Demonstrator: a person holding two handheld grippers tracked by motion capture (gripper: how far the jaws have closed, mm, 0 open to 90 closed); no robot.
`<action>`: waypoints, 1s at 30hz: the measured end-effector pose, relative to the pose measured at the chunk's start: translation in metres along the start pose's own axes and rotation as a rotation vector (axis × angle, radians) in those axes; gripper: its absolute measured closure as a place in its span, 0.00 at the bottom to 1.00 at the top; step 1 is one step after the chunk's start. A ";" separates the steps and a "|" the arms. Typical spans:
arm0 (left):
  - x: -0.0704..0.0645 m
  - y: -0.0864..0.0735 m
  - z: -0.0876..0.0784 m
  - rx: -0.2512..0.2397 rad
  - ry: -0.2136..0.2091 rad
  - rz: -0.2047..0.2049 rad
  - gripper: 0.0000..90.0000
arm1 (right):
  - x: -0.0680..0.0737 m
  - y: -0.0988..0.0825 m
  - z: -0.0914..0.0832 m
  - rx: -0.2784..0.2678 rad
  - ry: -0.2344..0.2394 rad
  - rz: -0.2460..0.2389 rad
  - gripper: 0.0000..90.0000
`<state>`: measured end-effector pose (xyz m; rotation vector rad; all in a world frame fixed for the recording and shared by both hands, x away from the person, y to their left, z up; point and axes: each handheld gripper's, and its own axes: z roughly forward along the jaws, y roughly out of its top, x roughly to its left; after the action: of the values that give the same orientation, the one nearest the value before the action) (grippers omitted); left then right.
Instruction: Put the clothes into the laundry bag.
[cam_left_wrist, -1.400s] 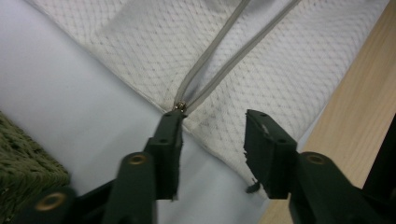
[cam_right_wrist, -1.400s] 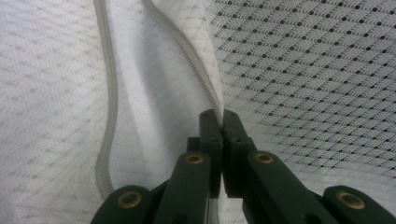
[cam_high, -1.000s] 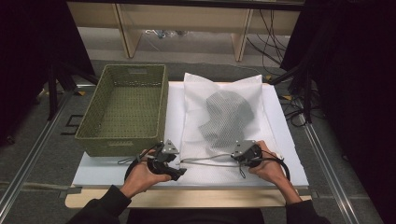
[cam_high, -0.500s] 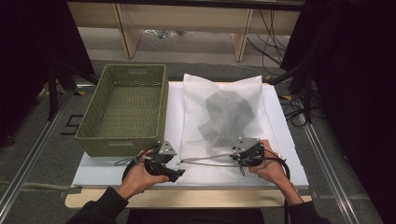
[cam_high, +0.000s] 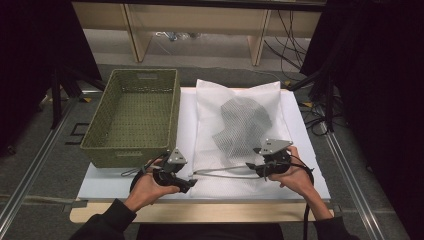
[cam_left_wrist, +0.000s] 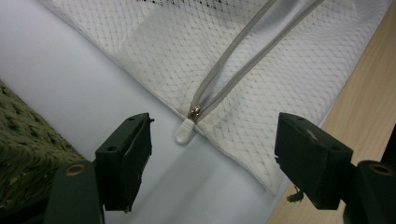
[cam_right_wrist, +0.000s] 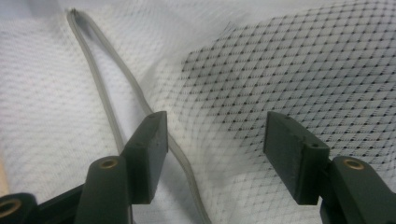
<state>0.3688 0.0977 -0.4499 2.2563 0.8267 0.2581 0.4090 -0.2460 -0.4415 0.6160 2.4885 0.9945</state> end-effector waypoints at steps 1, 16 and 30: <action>0.000 0.000 0.000 0.000 0.001 -0.005 0.29 | -0.001 0.000 -0.003 -0.013 -0.004 0.010 0.45; 0.001 0.000 0.000 -0.024 0.007 -0.006 0.27 | -0.015 -0.007 -0.012 -0.030 -0.076 0.107 0.43; 0.005 -0.005 -0.001 -0.020 0.002 -0.017 0.24 | -0.019 -0.012 -0.016 -0.040 -0.096 0.134 0.42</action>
<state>0.3698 0.1038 -0.4531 2.2300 0.8411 0.2595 0.4135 -0.2730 -0.4357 0.8076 2.3637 1.0359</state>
